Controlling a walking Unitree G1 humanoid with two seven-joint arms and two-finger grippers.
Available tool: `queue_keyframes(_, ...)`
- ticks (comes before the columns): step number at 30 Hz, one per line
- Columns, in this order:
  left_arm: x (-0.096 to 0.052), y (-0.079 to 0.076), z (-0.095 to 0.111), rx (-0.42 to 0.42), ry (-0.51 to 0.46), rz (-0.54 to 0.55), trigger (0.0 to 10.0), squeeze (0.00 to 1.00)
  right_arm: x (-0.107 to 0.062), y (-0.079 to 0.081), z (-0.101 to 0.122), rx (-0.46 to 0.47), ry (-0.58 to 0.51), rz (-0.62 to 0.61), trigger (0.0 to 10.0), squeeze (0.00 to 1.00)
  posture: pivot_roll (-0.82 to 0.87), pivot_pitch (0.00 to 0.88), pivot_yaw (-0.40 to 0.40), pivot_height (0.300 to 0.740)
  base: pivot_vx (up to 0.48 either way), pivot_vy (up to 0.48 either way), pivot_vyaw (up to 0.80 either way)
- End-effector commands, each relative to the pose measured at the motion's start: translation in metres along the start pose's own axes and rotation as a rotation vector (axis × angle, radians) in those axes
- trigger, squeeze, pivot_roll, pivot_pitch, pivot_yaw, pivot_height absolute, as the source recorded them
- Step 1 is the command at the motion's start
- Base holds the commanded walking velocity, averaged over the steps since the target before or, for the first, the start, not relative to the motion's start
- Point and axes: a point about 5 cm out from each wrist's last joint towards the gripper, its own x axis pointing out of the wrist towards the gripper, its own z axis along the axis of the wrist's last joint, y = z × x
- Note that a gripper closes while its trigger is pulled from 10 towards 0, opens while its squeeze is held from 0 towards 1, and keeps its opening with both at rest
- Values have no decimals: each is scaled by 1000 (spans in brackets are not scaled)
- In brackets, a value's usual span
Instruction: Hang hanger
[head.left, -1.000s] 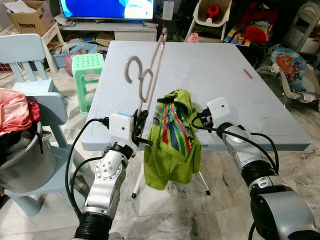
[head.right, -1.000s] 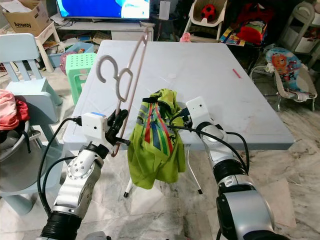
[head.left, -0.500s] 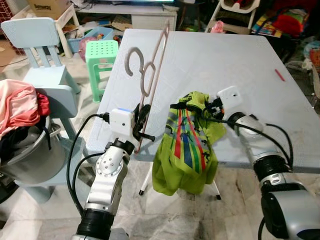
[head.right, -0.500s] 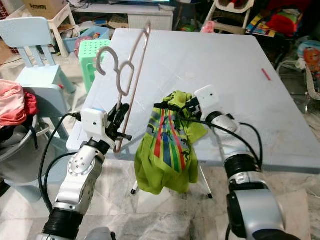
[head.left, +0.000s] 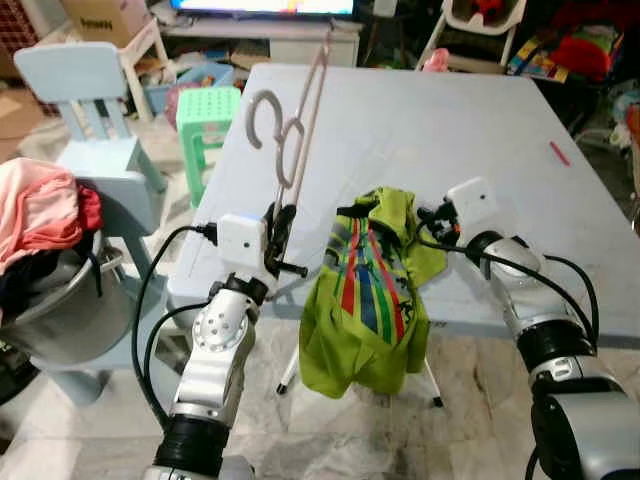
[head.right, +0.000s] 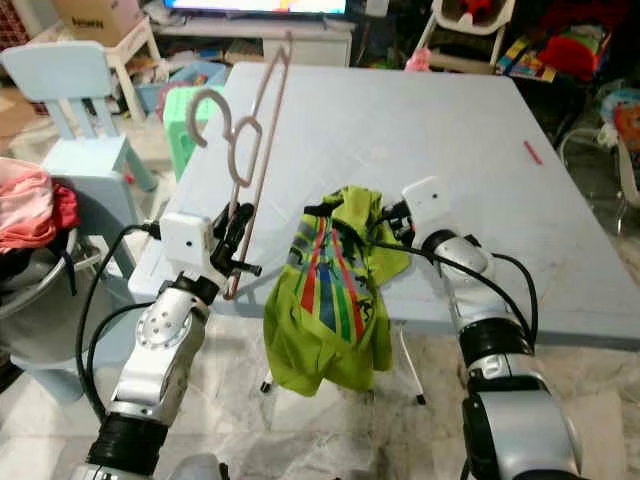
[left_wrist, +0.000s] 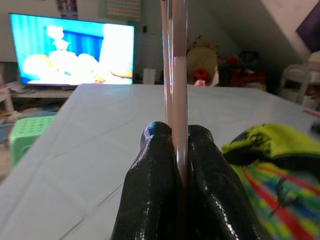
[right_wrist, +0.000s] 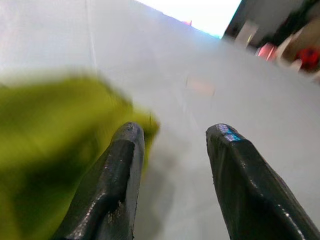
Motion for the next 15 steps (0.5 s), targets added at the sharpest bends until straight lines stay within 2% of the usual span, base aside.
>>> queue_keyframes(1, -2, 2, -6, 10, 33, 16, 10000, 0, 1, -13, 22, 0, -108, -64, 10000, 0, 16, 0, -30, 740, 0, 0, 0)
queue_keyframes(3, -1, 1, -6, 10, 30, 16, 10000, 0, -1, -20, 25, -2, -123, -112, 10000, 0, 16, 0, -30, 740, 0, 0, 0)
queue_keyframes(7, -1, 1, -6, 11, 29, 17, 10000, 0, -4, -27, 25, -12, -98, -131, 10000, 0, 10, 0, -28, 740, 0, 0, 0)
queue_keyframes(9, -2, 1, -6, 13, 28, 18, 10000, 0, -5, -29, 27, -13, -88, -97, 10000, 0, 10, 0, -28, 740, 0, 0, 0)
queue_keyframes(10, -2, 2, -5, 16, 28, 21, 10000, 0, -7, -28, 29, -14, -79, -25, 10000, 12, 9, 0, -26, 740, 0, 0, 0)
queue_keyframes(11, -2, 3, -6, 17, 28, 21, 10000, 0, -8, -27, 29, -28, -78, 8, 10000, 1000, 6, 0, -22, 740, 0, 0, 0)
queue_keyframes(15, -2, 4, -6, 19, 30, 22, 10000, 0, -14, -30, 28, -39, -58, 85, 10000, 1000, 5, 0, -20, 740, 0, 0, 0)
